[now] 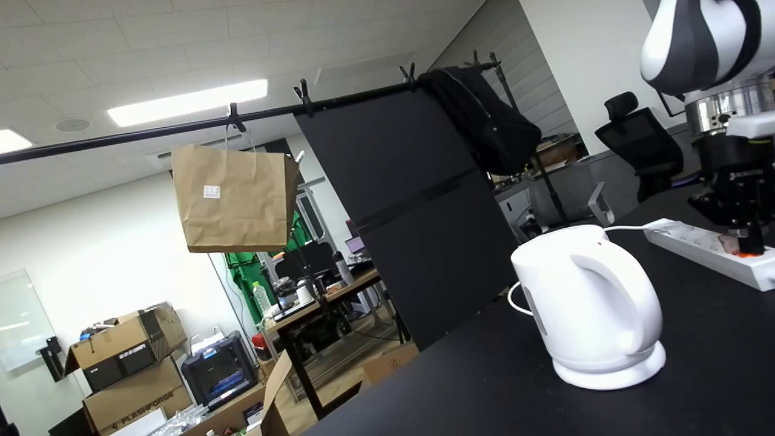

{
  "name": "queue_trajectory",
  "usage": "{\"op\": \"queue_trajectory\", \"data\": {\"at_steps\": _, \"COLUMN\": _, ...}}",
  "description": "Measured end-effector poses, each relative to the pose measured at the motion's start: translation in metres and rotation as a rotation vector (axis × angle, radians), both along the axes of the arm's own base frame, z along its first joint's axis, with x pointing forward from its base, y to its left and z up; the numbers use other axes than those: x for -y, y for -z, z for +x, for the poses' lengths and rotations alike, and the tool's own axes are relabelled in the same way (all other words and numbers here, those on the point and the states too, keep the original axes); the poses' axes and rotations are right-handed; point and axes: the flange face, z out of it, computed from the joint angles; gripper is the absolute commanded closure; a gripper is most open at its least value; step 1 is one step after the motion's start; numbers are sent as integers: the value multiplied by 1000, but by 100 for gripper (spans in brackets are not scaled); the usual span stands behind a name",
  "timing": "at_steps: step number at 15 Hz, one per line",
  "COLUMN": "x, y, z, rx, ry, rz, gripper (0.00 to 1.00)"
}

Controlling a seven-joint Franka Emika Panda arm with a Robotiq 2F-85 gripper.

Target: Turn on the electric kettle, turn off the extension cable then turn it back on

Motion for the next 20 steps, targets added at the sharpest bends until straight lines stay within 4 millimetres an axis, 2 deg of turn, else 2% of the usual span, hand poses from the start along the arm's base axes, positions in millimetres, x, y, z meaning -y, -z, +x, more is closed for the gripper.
{"op": "queue_trajectory", "data": {"at_steps": 3, "x": 4, "y": 7, "z": -4, "rx": 20, "ry": -58, "rz": 122, "gripper": 100}}
{"op": "queue_trajectory", "data": {"at_steps": 7, "x": 20, "y": 15, "z": -6, "rx": 9, "ry": -90, "rz": 239, "gripper": 100}}
{"op": "queue_trajectory", "data": {"at_steps": 11, "x": 29, "y": 18, "z": -5, "rx": -7, "ry": -97, "rz": 278, "gripper": 100}}
{"op": "queue_trajectory", "data": {"at_steps": 15, "x": 28, "y": 17, "z": -2, "rx": 5, "ry": -97, "rz": 291, "gripper": 100}}
{"op": "queue_trajectory", "data": {"at_steps": 17, "x": 25, "y": 6, "z": 3, "rx": 36, "ry": -108, "rz": 316, "gripper": 100}}
{"op": "queue_trajectory", "data": {"at_steps": 20, "x": 17, "y": -32, "z": 14, "rx": 98, "ry": -140, "rz": 365, "gripper": 100}}
